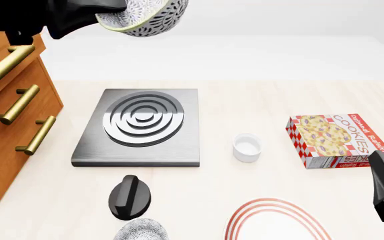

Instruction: Pick the akita bowl on the wooden cabinet and place it on the plate.

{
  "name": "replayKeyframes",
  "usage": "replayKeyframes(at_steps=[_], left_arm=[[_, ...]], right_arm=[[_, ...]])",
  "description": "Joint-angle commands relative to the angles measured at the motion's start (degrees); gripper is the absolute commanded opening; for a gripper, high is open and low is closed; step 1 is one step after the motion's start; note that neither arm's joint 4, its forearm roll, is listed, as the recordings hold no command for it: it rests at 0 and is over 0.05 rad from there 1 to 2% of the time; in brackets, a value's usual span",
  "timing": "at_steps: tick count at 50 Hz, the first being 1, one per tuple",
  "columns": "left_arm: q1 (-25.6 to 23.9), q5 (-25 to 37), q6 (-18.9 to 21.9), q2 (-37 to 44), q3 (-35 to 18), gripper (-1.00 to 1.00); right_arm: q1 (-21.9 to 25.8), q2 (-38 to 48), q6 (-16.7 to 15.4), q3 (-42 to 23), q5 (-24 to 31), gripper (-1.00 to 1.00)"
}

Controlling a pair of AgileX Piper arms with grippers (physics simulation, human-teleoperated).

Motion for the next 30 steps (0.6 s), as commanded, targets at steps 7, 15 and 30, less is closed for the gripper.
replayKeyframes(at_steps=[7,15,30], left_arm=[[-6.16,0.03,1.62,0.87,2.33,-1.00],[-9.35,-0.02,2.63,1.90,3.24,-1.00],[-13.78,-0.28,4.10,4.58,3.98,-1.00]], right_arm=[[0.00,0.00,-0.01,0.00,0.00,1.00],[-0.01,-0.01,-0.01,0.00,0.00,1.00],[-0.01,0.00,0.00,0.00,0.00,1.00]])
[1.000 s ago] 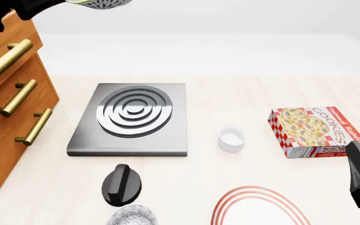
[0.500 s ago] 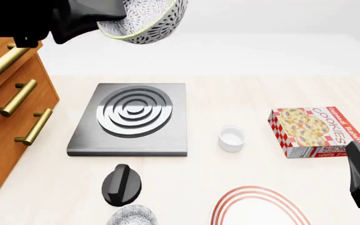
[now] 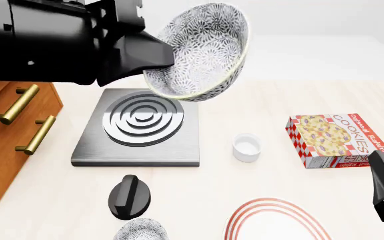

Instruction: Pick the akita bowl on the wooden cabinet and place it on the plate.

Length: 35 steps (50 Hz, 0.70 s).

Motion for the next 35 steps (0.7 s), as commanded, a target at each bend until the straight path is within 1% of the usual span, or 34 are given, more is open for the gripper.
replayKeyframes(at_steps=[1,5,16,30,35], left_arm=[[-3.89,-0.50,1.09,1.97,0.58,-1.00],[-6.27,-0.92,0.07,3.10,0.98,-1.00],[-8.81,-1.25,-0.72,5.27,1.38,-1.00],[-9.80,0.26,-0.36,7.37,0.22,-1.00],[-9.96,0.18,-0.88,8.18,0.49,-1.00]], right_arm=[[0.01,0.01,-0.01,0.00,0.00,1.00],[0.01,0.02,-0.01,0.00,0.00,1.00],[0.00,0.00,0.00,0.00,0.00,1.00],[0.01,0.01,0.01,0.00,0.00,1.00],[0.01,0.01,-0.01,0.00,0.00,1.00]])
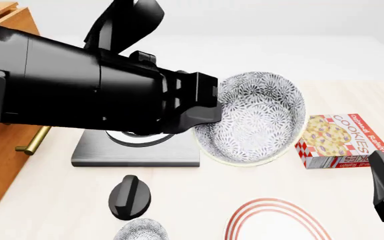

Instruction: Pick the akita bowl on the wooden cabinet and place it on the plate.

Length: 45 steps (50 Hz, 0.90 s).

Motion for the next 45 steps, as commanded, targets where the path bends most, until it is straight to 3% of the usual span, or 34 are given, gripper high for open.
replayKeyframes(at_steps=[1,15,45], left_arm=[[-0.88,0.22,-0.28,1.53,-0.28,-1.00],[0.18,-1.23,-1.34,4.00,1.69,-1.00],[-2.99,-5.12,-3.13,10.15,2.67,-1.00]], right_arm=[[0.00,0.01,0.00,0.00,0.00,1.00],[-0.01,-0.01,0.01,0.00,0.00,1.00],[0.00,0.00,0.00,0.00,0.00,1.00]])
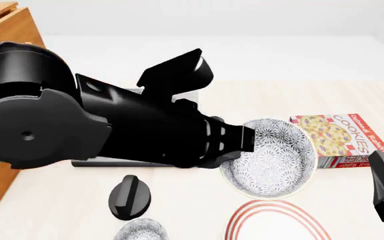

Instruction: Pick the akita bowl on the wooden cabinet and place it on the plate.

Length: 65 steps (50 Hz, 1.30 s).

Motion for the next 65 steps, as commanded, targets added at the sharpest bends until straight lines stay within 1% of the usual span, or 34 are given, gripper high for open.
replayKeyframes(at_steps=[1,17,26,35,59,65], left_arm=[[-1.19,-1.61,-0.18,1.87,0.19,-1.00],[-1.03,-3.65,-0.21,5.23,0.61,-1.00],[-2.51,-4.41,-0.54,7.06,0.54,-1.00],[-2.97,-5.11,-0.38,7.89,1.01,-1.00],[-5.01,-7.30,-1.77,9.11,2.98,-1.00],[-4.82,-8.15,-2.03,9.69,3.65,-1.00]], right_arm=[[0.01,0.02,0.00,0.00,0.00,1.00],[0.01,0.00,-0.01,0.00,0.00,1.00],[0.00,0.00,-0.01,0.00,0.00,1.00],[0.00,-0.01,-0.01,0.00,0.00,1.00],[0.00,-0.01,0.00,0.00,0.00,1.00],[0.00,0.00,0.00,0.00,0.00,1.00]])
